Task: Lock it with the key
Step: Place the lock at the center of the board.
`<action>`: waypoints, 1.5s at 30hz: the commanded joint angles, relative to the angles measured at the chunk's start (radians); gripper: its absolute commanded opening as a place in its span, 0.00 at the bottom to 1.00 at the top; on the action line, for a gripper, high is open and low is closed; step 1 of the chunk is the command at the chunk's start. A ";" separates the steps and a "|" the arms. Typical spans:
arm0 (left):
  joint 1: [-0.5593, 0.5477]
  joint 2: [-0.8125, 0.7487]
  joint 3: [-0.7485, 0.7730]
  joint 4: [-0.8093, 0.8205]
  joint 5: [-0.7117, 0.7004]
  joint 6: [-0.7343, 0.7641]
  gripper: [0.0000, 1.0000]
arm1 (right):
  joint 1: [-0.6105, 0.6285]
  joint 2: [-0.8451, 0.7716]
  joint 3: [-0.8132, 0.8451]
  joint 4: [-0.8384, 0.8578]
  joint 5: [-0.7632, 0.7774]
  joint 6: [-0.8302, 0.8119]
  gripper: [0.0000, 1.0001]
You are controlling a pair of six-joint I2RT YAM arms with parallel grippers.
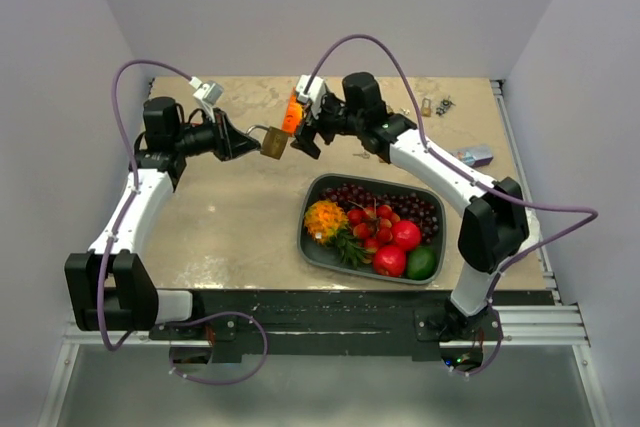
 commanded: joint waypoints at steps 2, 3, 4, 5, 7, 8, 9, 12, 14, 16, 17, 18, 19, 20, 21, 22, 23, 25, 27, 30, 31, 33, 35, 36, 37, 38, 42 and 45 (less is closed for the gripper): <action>-0.008 -0.031 0.023 0.105 0.030 -0.091 0.00 | 0.001 -0.076 -0.059 0.057 -0.124 -0.095 0.99; -0.026 -0.035 0.018 0.105 0.026 -0.091 0.00 | 0.003 -0.084 -0.084 0.118 -0.172 -0.095 0.99; -0.033 -0.040 0.015 0.105 0.023 -0.094 0.00 | 0.008 -0.093 -0.103 0.136 -0.184 -0.109 0.99; -0.034 -0.042 0.013 0.139 0.024 -0.103 0.00 | 0.012 -0.096 -0.121 0.155 -0.195 -0.112 0.99; -0.040 -0.048 0.004 0.151 0.023 -0.113 0.00 | 0.031 -0.094 -0.124 0.155 -0.220 -0.117 0.99; -0.040 -0.049 0.003 0.154 0.023 -0.113 0.00 | 0.035 -0.093 -0.124 0.155 -0.229 -0.121 0.99; -0.042 -0.051 0.001 0.158 0.018 -0.114 0.00 | 0.046 -0.096 -0.127 0.187 -0.229 -0.120 0.99; -0.042 -0.051 0.001 0.161 0.017 -0.116 0.00 | 0.066 -0.097 -0.144 0.221 -0.206 -0.123 0.99; -0.043 -0.054 -0.002 0.174 0.017 -0.126 0.00 | 0.072 -0.099 -0.152 0.248 -0.194 -0.115 0.99; -0.045 -0.054 -0.005 0.181 0.020 -0.131 0.00 | 0.077 -0.094 -0.155 0.261 -0.181 -0.106 0.99; -0.045 -0.055 -0.005 0.182 0.021 -0.134 0.00 | 0.077 -0.093 -0.156 0.275 -0.180 -0.105 0.99; -0.045 -0.057 -0.008 0.187 0.024 -0.139 0.00 | 0.078 -0.093 -0.159 0.281 -0.180 -0.103 0.99; -0.045 -0.058 -0.011 0.202 0.026 -0.145 0.00 | 0.078 -0.093 -0.166 0.290 -0.180 -0.095 0.99; -0.045 -0.060 -0.016 0.213 0.029 -0.162 0.00 | 0.081 -0.093 -0.169 0.310 -0.178 -0.092 0.98; -0.045 -0.063 -0.022 0.223 0.036 -0.169 0.00 | 0.084 -0.094 -0.176 0.322 -0.177 -0.091 0.98; -0.045 -0.065 -0.025 0.242 0.041 -0.177 0.00 | 0.084 -0.097 -0.193 0.336 -0.177 -0.091 0.97; -0.045 -0.066 -0.030 0.251 0.046 -0.192 0.00 | 0.086 -0.102 -0.205 0.368 -0.175 -0.091 0.96; -0.045 -0.069 -0.037 0.271 0.063 -0.203 0.00 | 0.090 -0.107 -0.236 0.393 -0.169 -0.106 0.95; -0.045 -0.072 -0.043 0.286 0.082 -0.220 0.00 | 0.090 -0.117 -0.254 0.422 -0.154 -0.117 0.93; -0.045 -0.077 -0.054 0.308 0.105 -0.254 0.00 | 0.093 -0.136 -0.299 0.483 -0.128 -0.121 0.89; -0.043 -0.077 -0.060 0.332 0.110 -0.267 0.00 | 0.095 -0.140 -0.316 0.495 -0.122 -0.123 0.88; -0.043 -0.078 -0.074 0.354 0.116 -0.304 0.00 | 0.095 -0.156 -0.331 0.535 -0.118 -0.117 0.88; -0.043 -0.078 -0.080 0.381 0.121 -0.330 0.00 | 0.095 -0.166 -0.351 0.567 -0.122 -0.111 0.88; -0.043 -0.078 -0.088 0.394 0.122 -0.335 0.00 | 0.095 -0.177 -0.366 0.580 -0.122 -0.106 0.88; -0.043 -0.078 -0.088 0.395 0.122 -0.338 0.00 | 0.097 -0.185 -0.377 0.595 -0.120 -0.105 0.88; -0.043 -0.078 -0.089 0.397 0.122 -0.343 0.00 | 0.097 -0.191 -0.386 0.624 -0.117 -0.103 0.88; -0.043 -0.075 -0.092 0.409 0.122 -0.360 0.00 | 0.098 -0.205 -0.406 0.646 -0.111 -0.100 0.87; -0.043 -0.072 -0.097 0.435 0.122 -0.383 0.00 | 0.097 -0.199 -0.393 0.626 -0.108 -0.097 0.85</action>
